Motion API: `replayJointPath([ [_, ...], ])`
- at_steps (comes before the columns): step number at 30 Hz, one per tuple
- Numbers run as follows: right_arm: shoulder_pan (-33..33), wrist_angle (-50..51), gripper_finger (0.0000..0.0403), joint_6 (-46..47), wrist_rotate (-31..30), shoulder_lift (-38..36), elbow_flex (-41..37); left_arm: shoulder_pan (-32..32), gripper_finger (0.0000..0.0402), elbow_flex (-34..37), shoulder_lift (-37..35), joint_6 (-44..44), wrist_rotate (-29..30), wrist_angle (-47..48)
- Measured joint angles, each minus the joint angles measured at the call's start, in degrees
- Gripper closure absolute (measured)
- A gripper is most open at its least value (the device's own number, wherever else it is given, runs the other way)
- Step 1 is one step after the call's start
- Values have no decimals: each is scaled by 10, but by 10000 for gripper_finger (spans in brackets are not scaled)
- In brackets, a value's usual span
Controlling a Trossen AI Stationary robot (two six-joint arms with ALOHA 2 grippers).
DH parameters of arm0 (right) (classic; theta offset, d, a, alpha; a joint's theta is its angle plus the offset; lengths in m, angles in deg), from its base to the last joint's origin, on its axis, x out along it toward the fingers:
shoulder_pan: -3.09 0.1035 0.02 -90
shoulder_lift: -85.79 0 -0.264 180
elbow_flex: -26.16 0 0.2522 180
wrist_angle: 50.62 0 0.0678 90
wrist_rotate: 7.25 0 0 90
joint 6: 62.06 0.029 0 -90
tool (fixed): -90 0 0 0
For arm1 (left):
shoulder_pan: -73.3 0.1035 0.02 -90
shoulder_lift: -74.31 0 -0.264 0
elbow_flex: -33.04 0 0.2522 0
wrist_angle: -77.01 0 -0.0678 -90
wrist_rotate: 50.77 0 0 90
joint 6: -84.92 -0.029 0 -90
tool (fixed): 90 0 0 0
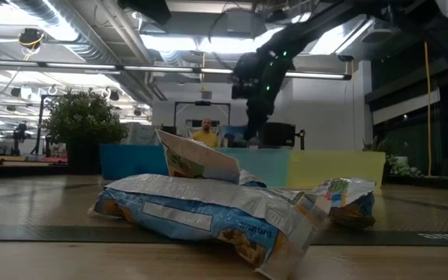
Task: Pick and place Granola Bars by type
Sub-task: Put the blue granola bar into the green bin, then put the right yellow granola bar into the yellow bin
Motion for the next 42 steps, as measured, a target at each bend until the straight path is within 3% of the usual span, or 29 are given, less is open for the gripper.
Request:
replayJointPath([
  [8,0,-3,368,6,-2,53,0,0,263,0,0,-1,0,0],
  [23,2,-13,363,35,-1,54,0,0,263,0,0,0,-1,0],
  [30,10,0,285,39,0,54,15,0,263,0,0,0,-1,1],
  [35,16,29,225,66,1,54,73,0,263,0,0,-2,-1,1],
  [42,28,114,215,67,1,54,181,0,263,0,0,-8,-7,1],
])
